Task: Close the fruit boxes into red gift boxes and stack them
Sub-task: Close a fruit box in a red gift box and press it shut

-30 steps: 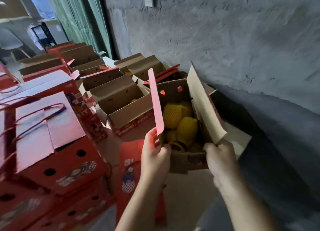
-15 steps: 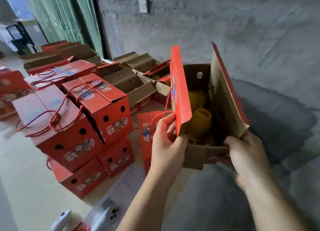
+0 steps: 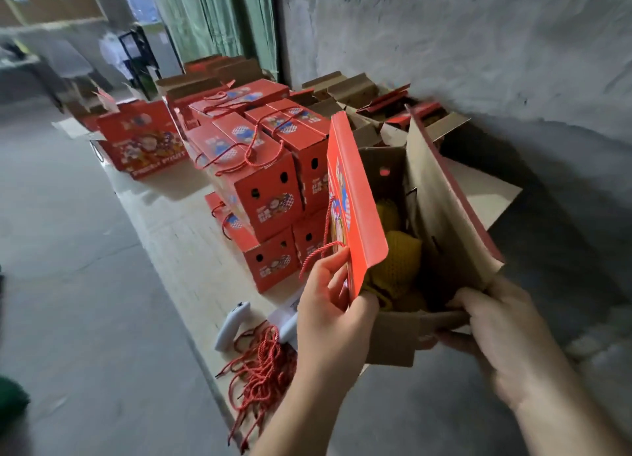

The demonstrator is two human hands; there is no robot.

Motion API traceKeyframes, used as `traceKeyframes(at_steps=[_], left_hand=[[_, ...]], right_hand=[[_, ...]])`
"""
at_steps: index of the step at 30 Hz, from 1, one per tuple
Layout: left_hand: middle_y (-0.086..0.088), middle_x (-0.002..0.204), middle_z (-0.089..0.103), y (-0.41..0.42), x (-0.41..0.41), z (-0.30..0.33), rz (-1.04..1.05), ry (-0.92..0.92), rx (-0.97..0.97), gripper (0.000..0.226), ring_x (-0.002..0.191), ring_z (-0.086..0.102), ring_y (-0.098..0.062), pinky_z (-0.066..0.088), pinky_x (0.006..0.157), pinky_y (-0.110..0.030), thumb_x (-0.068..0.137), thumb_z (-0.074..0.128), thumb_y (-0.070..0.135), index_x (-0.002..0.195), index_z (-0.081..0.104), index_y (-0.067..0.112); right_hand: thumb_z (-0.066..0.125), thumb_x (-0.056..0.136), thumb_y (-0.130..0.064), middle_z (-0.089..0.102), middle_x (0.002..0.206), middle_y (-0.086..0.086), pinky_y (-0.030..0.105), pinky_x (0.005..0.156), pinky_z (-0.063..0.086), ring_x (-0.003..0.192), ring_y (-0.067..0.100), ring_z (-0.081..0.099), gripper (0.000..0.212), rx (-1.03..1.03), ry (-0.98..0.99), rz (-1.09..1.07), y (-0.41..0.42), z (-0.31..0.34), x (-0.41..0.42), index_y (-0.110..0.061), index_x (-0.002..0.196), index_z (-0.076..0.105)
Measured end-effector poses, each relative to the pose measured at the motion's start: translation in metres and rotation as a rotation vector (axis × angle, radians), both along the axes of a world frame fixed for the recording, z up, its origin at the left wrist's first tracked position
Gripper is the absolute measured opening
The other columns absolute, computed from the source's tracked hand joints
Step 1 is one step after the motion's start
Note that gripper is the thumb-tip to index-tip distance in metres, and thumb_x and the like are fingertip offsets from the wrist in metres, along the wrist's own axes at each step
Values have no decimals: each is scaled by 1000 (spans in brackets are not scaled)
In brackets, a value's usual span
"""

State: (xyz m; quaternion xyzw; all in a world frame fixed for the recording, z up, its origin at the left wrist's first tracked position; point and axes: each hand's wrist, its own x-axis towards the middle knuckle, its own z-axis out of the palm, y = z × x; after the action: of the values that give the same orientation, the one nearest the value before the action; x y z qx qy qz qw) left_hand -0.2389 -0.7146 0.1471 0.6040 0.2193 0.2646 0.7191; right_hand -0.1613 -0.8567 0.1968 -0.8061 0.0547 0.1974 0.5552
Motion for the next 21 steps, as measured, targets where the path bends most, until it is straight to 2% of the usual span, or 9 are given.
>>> traceKeyframes(at_steps=[3,6,9,12,15,17,21], left_hand=[[15,116,75,20,-39,-11,14,45,-5,50,108,74,-14,65,82,-50,89,64,-3,123,63,33],[16,115,76,50,-80,-18,-16,73,-15,52,108,73,-13,65,82,-47,85,64,2,118,64,43],[15,117,75,88,-122,-21,-43,96,-8,51,108,74,-18,64,84,-52,81,65,10,120,63,42],[13,123,72,125,-163,-22,-72,101,-2,53,113,72,-24,63,86,-53,78,65,17,123,61,44],[18,120,72,159,-196,-24,-81,99,22,53,111,71,-14,64,85,-50,79,64,14,120,62,47],[21,115,73,179,-216,-25,-65,115,35,51,107,71,-6,63,87,-50,78,64,16,118,64,47],[19,110,74,224,-241,-27,-22,144,-2,47,103,73,-11,62,88,-52,71,68,30,114,65,49]], right_hand=[[59,94,-6,71,64,7,58,84,60,82,40,72,25,-11,7,-18,24,-4,-41,-28,81,62],[60,95,-8,72,77,11,48,76,60,82,35,70,24,-7,-10,-35,51,-11,-85,-30,85,61],[60,95,-8,71,86,13,47,76,60,84,33,70,19,6,-16,-63,84,-15,-129,-27,96,63],[61,94,-8,69,84,13,45,75,60,82,32,69,20,9,-18,-118,117,-22,-173,-26,85,60],[62,92,-7,68,80,16,40,68,55,82,35,67,14,3,-16,-144,149,-32,-206,-21,88,63],[61,93,-7,66,86,11,40,70,55,84,31,65,18,6,-16,-144,170,-39,-222,-25,89,60],[60,91,-3,65,87,12,36,64,51,85,30,63,19,68,0,-81,211,-50,-239,-21,99,64]])
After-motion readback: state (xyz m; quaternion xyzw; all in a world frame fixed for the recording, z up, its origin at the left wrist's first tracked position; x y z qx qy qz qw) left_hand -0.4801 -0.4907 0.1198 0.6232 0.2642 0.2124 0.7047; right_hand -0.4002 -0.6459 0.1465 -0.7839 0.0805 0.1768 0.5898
